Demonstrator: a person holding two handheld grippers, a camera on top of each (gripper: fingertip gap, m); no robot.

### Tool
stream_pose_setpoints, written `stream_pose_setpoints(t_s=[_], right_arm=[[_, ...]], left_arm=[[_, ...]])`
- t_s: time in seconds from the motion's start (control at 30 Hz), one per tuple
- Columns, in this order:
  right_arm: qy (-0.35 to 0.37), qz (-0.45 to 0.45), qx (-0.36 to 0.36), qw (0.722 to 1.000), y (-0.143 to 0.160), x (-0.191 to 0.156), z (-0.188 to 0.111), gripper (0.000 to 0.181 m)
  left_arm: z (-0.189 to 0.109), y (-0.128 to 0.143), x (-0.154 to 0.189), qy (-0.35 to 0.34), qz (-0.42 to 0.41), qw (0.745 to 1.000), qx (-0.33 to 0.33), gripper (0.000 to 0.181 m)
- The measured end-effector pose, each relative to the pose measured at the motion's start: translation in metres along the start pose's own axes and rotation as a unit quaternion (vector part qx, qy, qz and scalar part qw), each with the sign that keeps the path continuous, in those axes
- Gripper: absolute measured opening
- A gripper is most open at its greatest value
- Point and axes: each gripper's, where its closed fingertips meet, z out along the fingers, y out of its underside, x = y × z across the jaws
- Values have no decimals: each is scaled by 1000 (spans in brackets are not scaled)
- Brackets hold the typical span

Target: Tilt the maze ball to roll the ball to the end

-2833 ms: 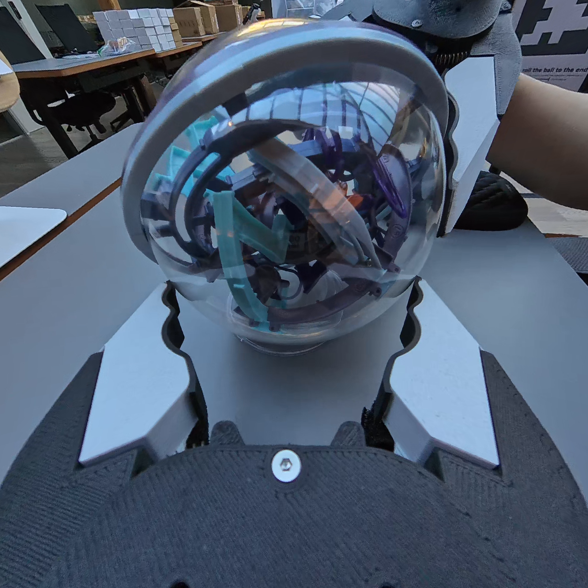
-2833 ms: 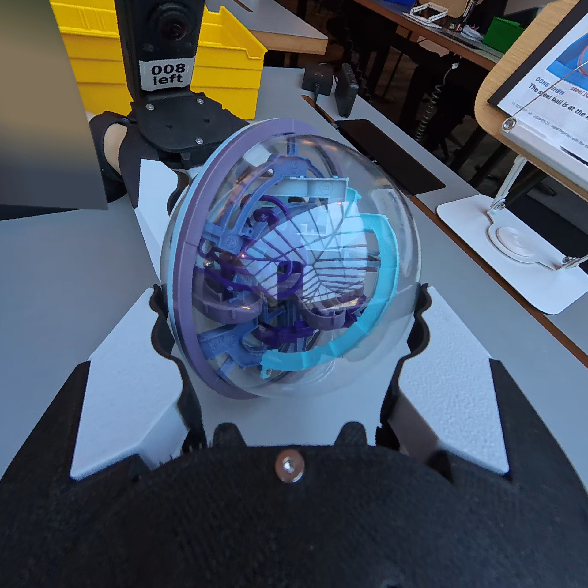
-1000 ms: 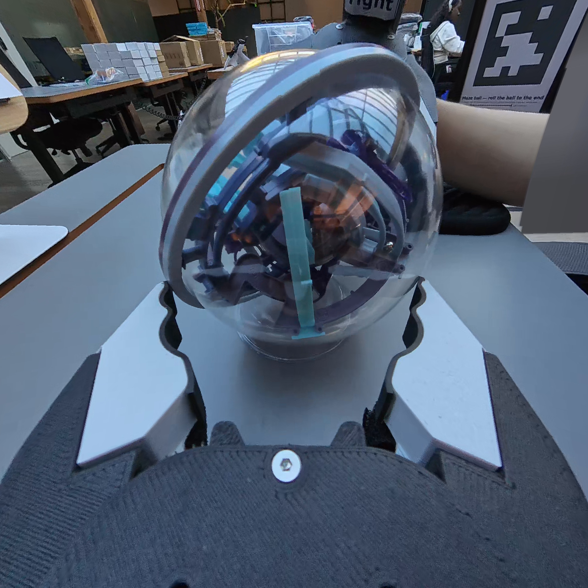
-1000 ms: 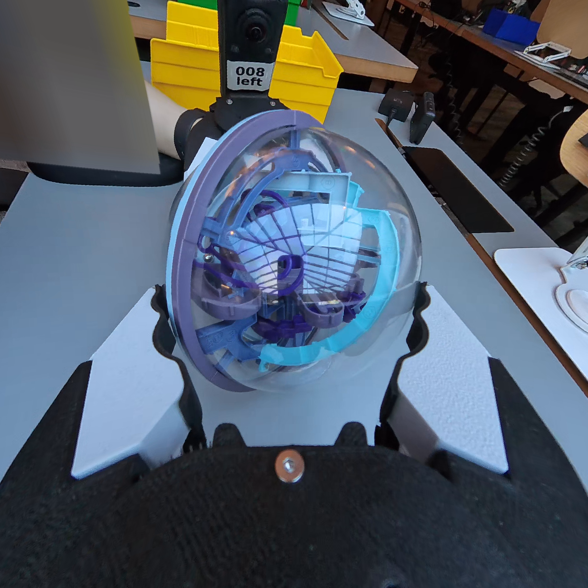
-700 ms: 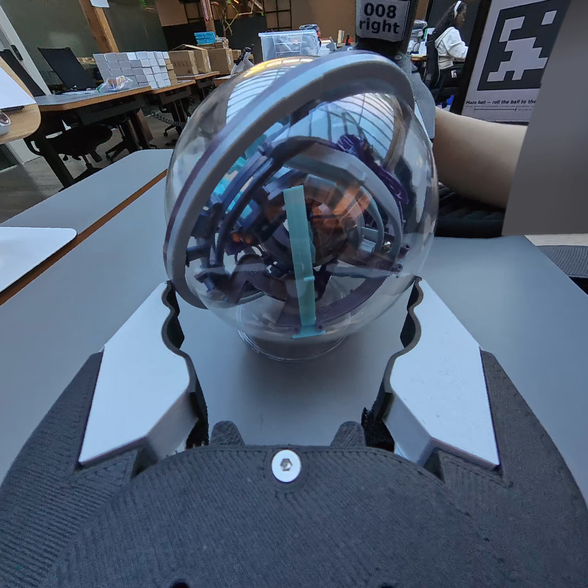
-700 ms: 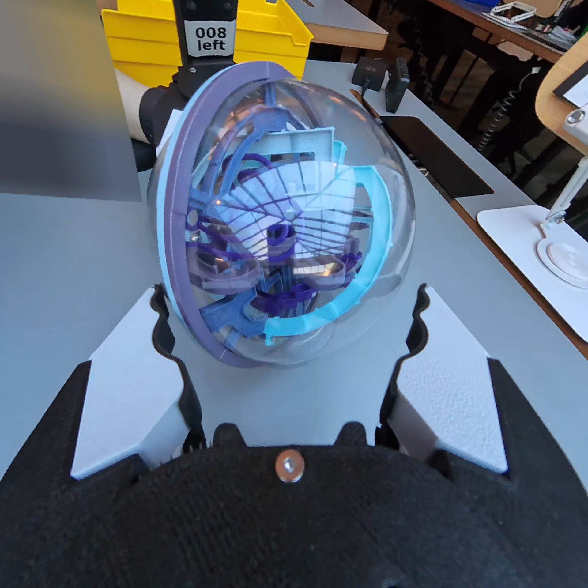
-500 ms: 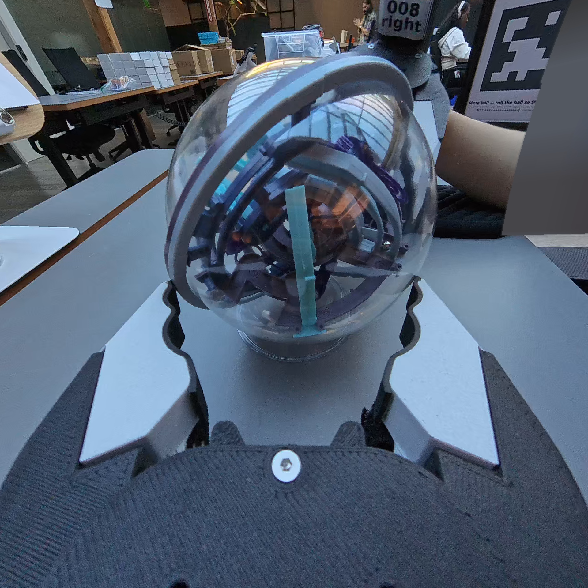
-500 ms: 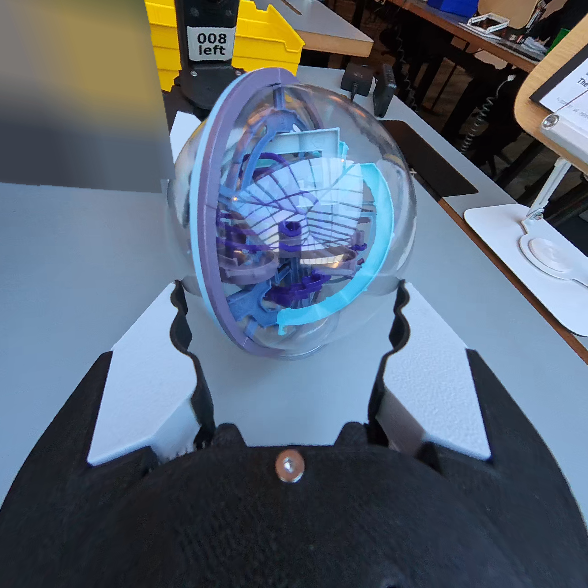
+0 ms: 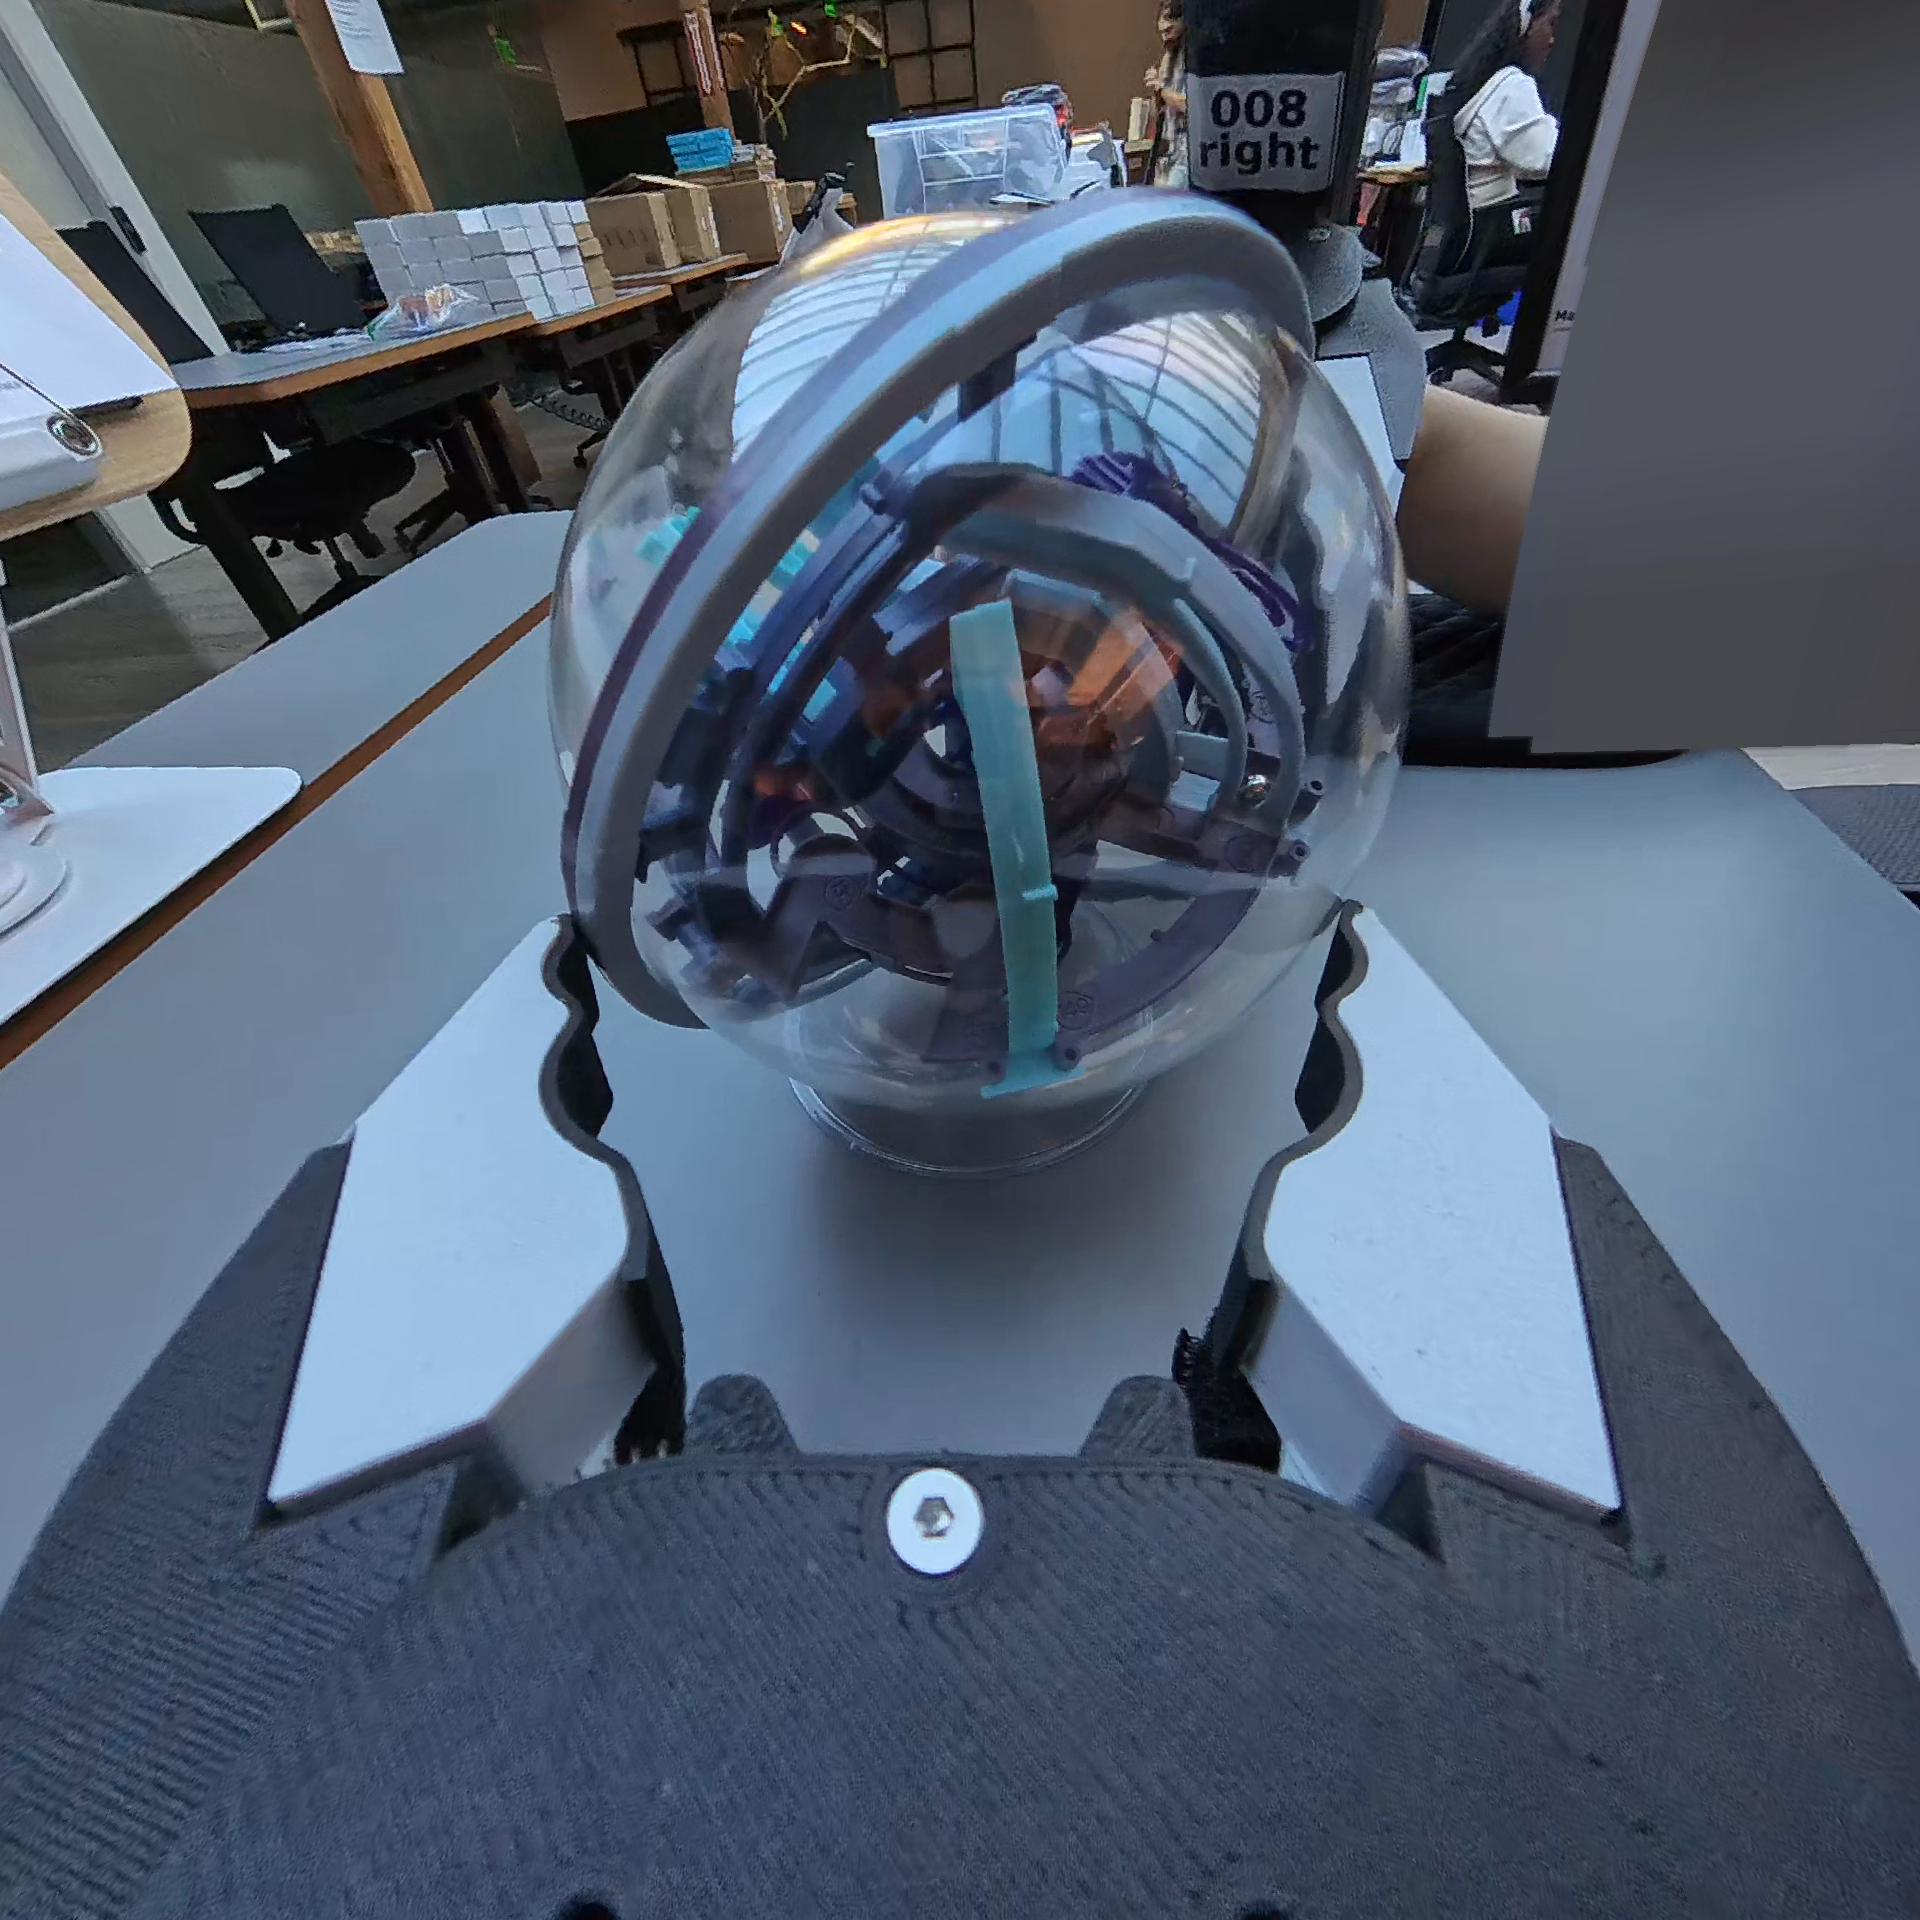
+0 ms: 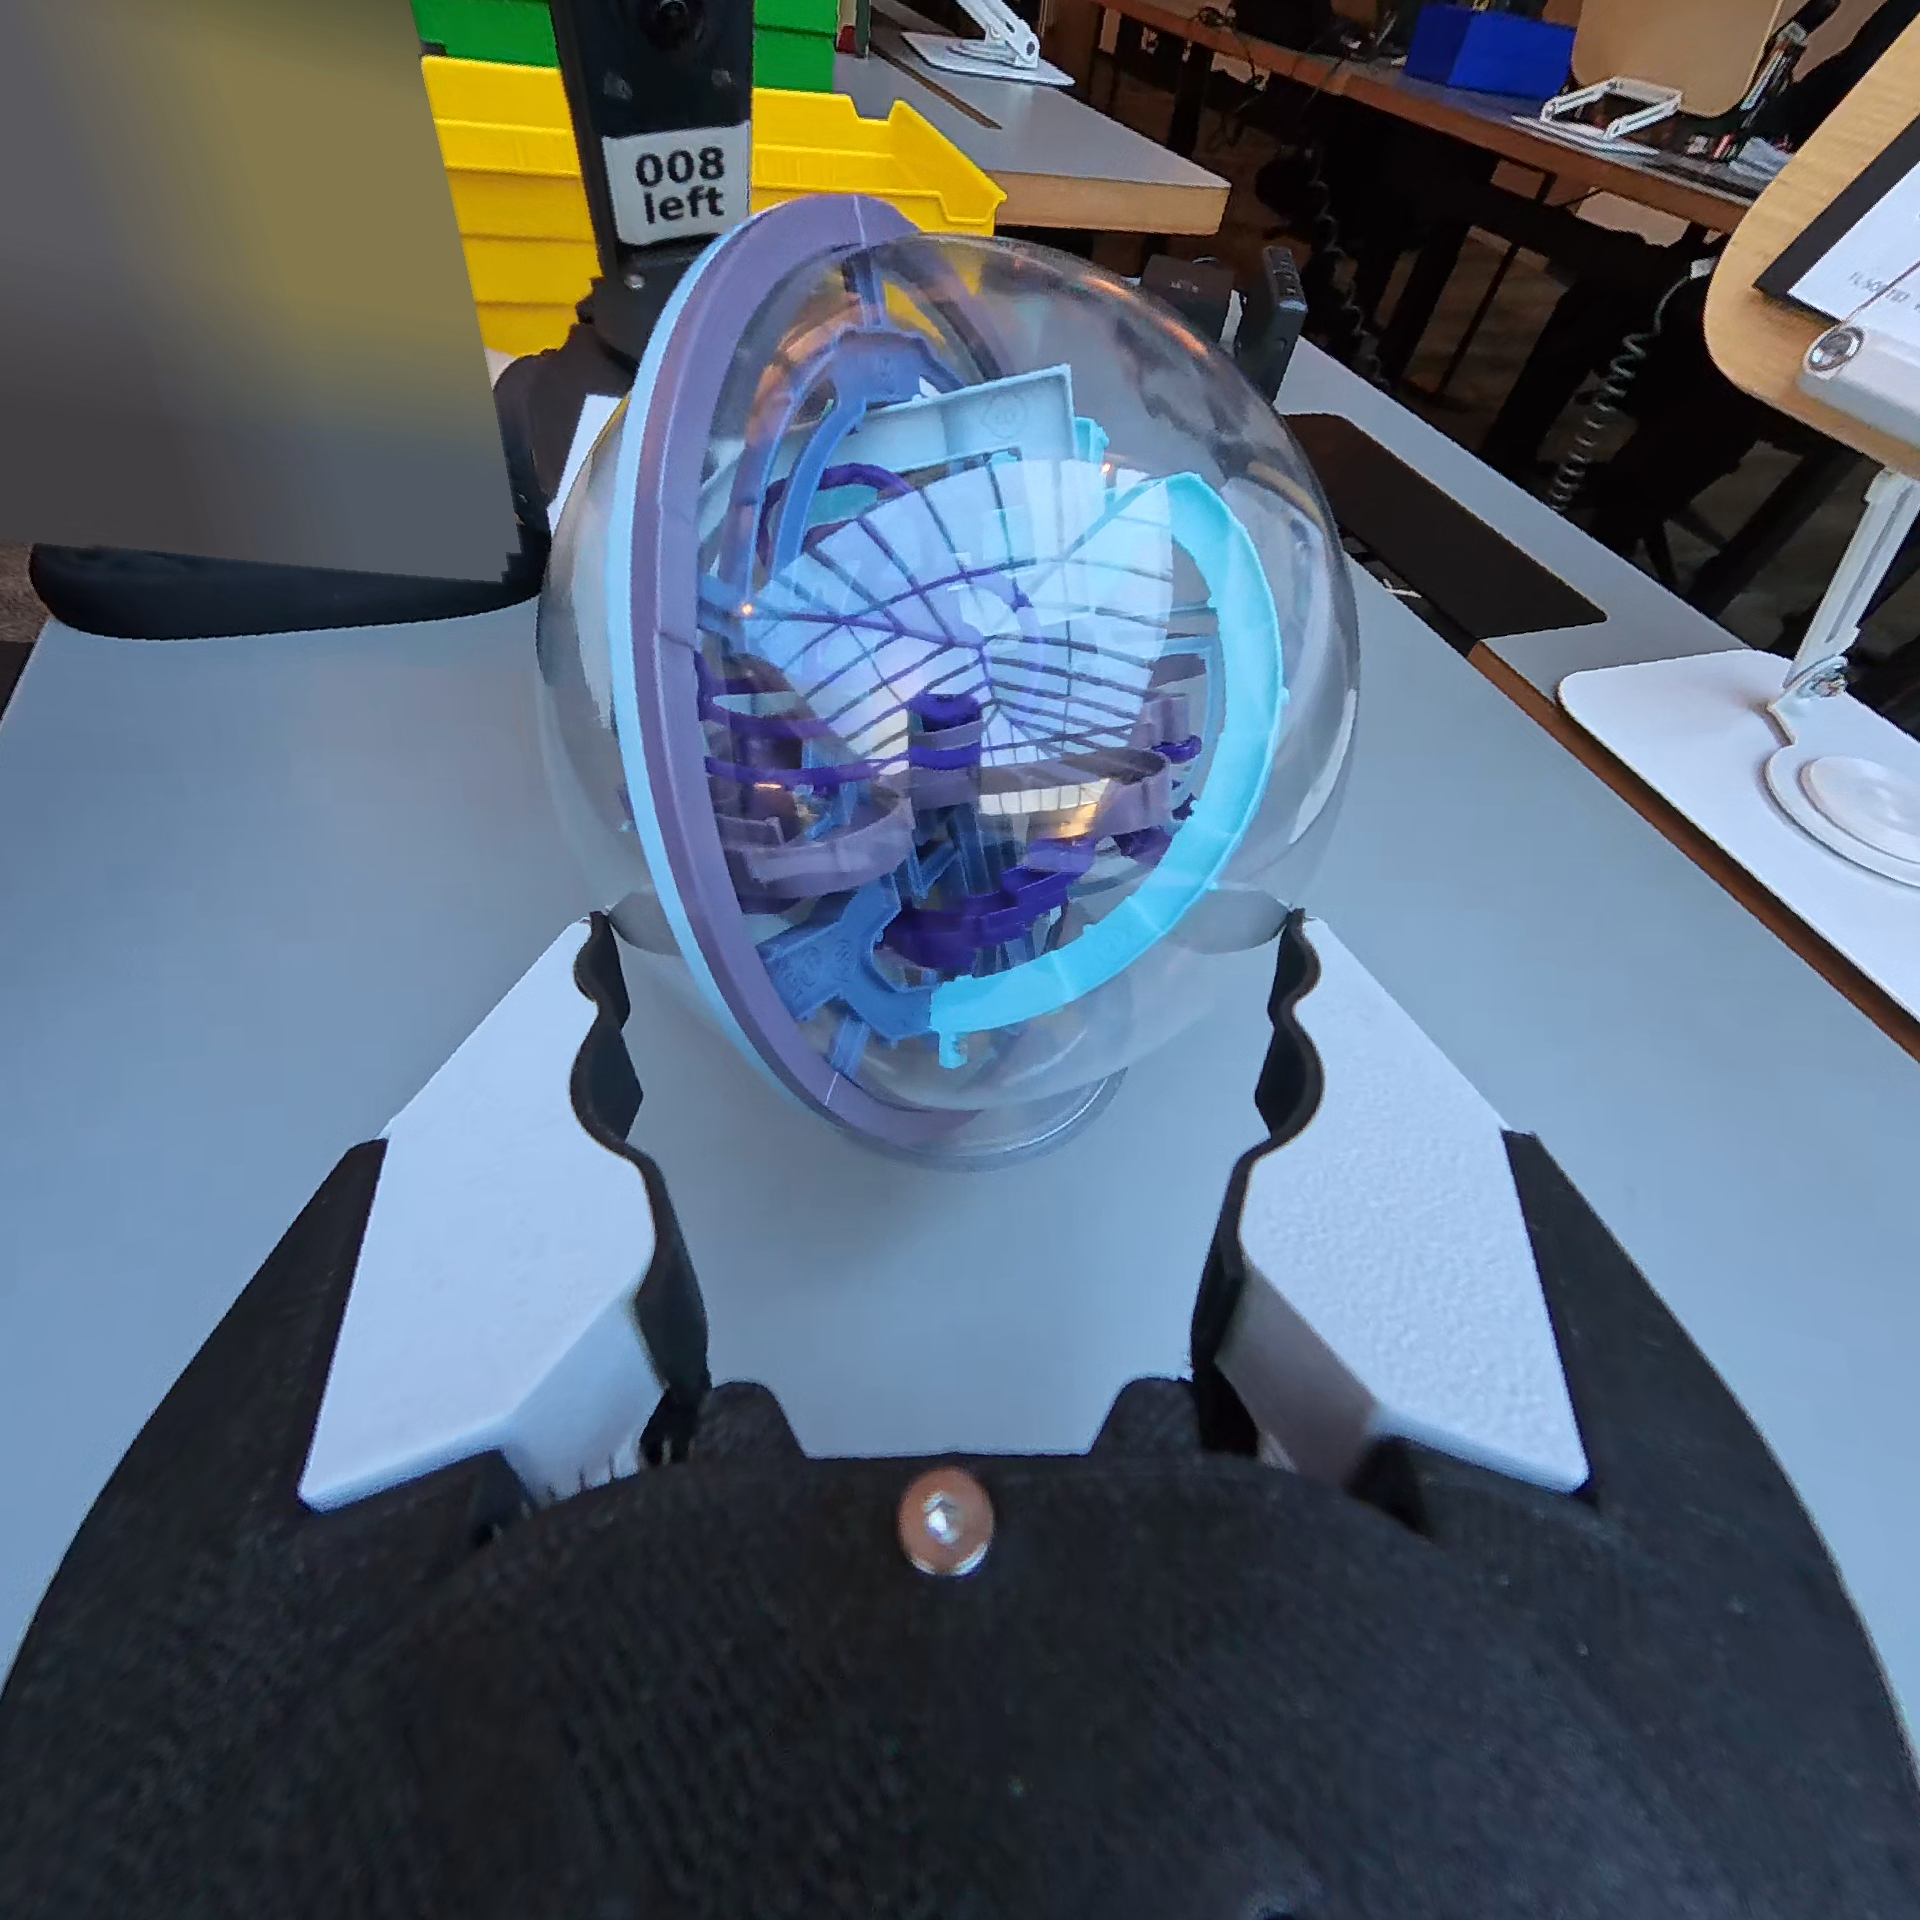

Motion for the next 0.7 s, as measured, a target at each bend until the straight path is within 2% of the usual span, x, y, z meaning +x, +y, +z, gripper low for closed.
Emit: stream_pose_setpoints(t_s=[0.17, 0.7], right_arm=[[-2, -2, 9, 1000, -2, 0, 1, 124], [40, -42, 4, 998, -6, 1, 16, 142]], left_arm=[[7, 4, -1, 9, -17, 1000, -15, 146], [9, 5, -1, -8, 0, 1000, -17, 146]])
